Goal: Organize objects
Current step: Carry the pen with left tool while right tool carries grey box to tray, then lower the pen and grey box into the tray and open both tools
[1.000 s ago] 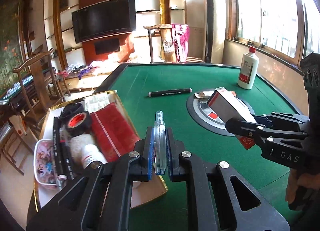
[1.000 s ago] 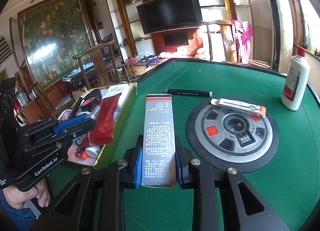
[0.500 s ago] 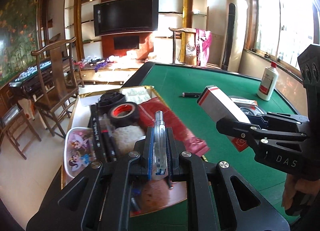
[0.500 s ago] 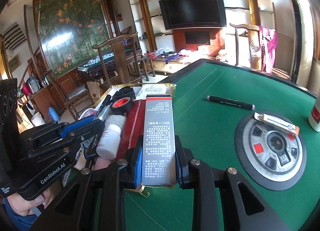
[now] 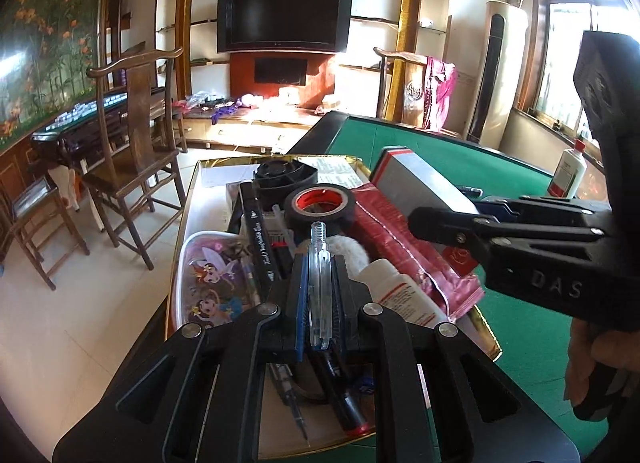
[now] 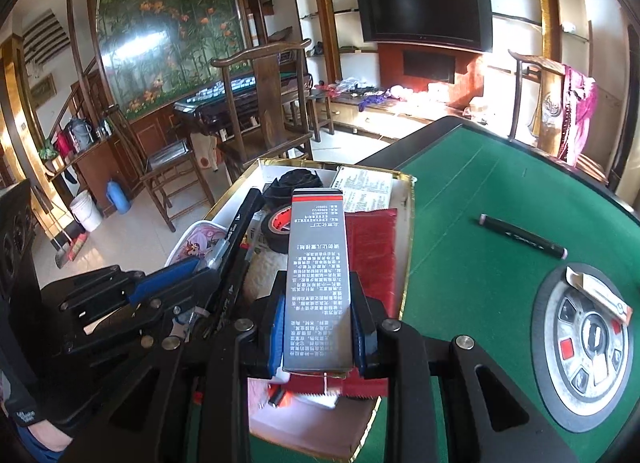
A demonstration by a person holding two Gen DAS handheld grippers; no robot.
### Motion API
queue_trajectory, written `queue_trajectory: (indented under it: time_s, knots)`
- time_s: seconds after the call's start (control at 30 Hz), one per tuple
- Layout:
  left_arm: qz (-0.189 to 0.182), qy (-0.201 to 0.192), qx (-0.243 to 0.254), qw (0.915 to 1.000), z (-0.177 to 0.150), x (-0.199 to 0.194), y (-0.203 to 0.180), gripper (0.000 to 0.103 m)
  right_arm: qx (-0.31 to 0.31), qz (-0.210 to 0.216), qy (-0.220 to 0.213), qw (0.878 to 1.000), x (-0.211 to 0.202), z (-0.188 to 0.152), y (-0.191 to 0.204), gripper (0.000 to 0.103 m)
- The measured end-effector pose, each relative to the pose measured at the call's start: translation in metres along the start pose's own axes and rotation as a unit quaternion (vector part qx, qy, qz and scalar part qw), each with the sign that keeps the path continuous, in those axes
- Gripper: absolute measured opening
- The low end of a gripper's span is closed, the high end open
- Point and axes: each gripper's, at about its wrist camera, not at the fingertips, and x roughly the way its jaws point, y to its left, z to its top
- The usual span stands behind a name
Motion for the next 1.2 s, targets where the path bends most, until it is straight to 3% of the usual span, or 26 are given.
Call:
queue_trajectory:
  time_s: [0.5, 0.83, 0.9, 0.97, 1.2]
  knots:
    - [-0.001, 0.020, -0.029, 0.9994, -0.004, 0.022, 0.031, 0.010, -0.017, -0.001, 0.044, 0.999, 0.062, 0.032, 0.010, 0.026]
    - [-0.009, 0.018, -0.051, 0.9985, -0.001, 0.026, 0.041, 0.011, -0.042, -0.009, 0.050, 0.998, 0.078, 0.038, 0.029, 0.027]
    - [-0.019, 0.020, -0.059, 0.9979, -0.001, 0.026, 0.044, 0.017, -0.055, -0.011, 0.051, 0.997, 0.077, 0.037, 0.032, 0.027]
    - [-0.025, 0.019, -0.067, 0.9972, 0.000, 0.024, 0.045, 0.035, -0.053, -0.001, 0.047, 0.998, 0.072, 0.035, 0.031, 0.028]
    - [-0.024, 0.011, -0.065, 0.9975, 0.004, 0.016, 0.036, 0.039, -0.036, 0.014, 0.029, 0.999, 0.046, 0.029, 0.020, 0.034]
